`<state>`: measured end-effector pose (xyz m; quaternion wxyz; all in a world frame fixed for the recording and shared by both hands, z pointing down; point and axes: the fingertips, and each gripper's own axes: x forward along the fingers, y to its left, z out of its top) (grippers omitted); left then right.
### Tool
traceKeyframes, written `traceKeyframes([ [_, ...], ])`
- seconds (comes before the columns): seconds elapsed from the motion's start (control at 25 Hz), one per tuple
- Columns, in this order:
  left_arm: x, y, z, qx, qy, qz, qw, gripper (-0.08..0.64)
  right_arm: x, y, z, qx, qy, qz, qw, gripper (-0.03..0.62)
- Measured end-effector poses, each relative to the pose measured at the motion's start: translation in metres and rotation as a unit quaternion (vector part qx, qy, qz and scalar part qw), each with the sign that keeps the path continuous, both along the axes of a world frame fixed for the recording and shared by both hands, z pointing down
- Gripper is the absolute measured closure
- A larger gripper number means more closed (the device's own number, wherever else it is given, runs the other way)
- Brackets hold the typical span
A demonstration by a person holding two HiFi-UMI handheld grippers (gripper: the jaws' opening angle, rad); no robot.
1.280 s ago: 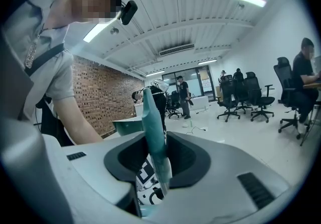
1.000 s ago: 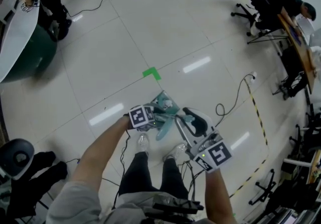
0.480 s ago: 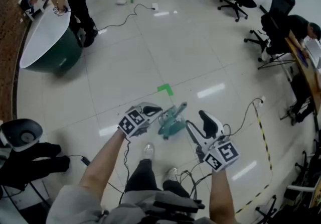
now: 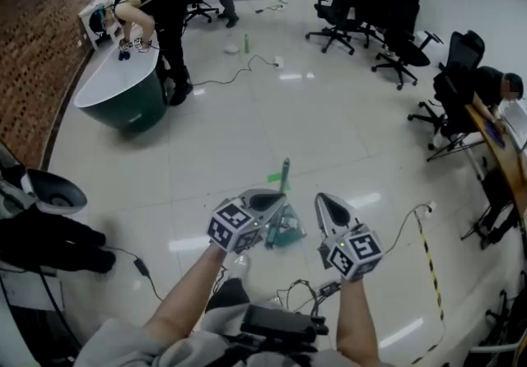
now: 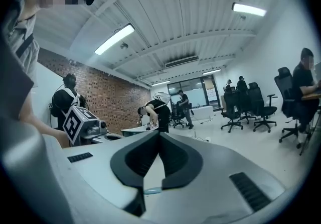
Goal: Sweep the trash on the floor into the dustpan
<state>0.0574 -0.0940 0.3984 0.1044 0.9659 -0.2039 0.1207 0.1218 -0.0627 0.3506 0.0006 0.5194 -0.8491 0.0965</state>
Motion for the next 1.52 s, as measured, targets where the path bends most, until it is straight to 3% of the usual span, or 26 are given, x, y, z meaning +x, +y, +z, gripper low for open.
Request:
traceKeyframes([
  [0.44,0.013,0.051,-0.060,0.040,0.016,-0.031,0.9986,0.560,-0.005,0.044,-0.043,0.040,-0.024,-0.032,0.998,0.592],
  [1.52,0.020,0.070,-0.050,0.028,0.001,-0.046,0.9985,0.560,-0.010,0.057,-0.049,0.051,-0.022,-0.053,0.997,0.592],
])
